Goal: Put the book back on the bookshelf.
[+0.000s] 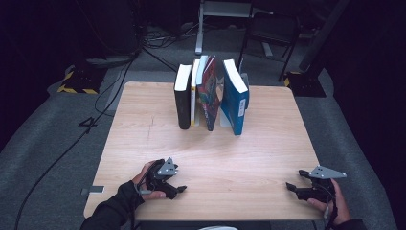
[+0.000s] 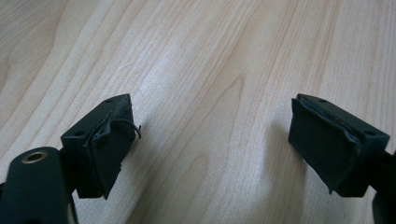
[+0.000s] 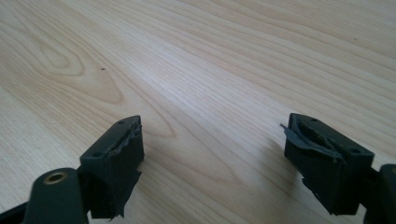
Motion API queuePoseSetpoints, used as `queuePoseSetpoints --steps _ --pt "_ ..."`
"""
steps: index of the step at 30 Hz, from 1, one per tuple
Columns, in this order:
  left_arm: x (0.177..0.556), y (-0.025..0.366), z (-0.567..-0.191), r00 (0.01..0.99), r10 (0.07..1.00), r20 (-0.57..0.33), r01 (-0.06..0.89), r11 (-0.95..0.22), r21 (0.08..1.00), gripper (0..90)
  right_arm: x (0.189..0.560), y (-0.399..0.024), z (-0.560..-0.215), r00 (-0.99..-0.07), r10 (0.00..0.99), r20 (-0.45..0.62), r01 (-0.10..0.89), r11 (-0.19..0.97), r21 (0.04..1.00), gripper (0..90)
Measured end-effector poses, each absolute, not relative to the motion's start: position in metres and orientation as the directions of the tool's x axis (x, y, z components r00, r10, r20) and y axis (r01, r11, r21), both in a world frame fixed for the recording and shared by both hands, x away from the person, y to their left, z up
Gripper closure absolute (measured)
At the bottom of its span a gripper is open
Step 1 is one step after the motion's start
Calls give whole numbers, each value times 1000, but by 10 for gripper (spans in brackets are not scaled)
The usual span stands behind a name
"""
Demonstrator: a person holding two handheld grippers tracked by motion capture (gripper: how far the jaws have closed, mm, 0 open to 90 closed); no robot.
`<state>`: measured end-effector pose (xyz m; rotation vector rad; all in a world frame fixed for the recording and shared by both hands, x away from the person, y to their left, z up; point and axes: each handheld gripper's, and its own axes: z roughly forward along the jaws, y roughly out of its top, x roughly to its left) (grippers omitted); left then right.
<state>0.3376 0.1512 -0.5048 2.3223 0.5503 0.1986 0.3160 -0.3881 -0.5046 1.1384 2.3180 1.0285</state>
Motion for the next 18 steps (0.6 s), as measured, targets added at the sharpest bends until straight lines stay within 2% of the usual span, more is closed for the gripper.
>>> queuePoseSetpoints --steps 18 --pt "338 151 -505 898 439 -17 328 -643 692 146 318 -387 -505 -597 802 -7 535 404 742 189"
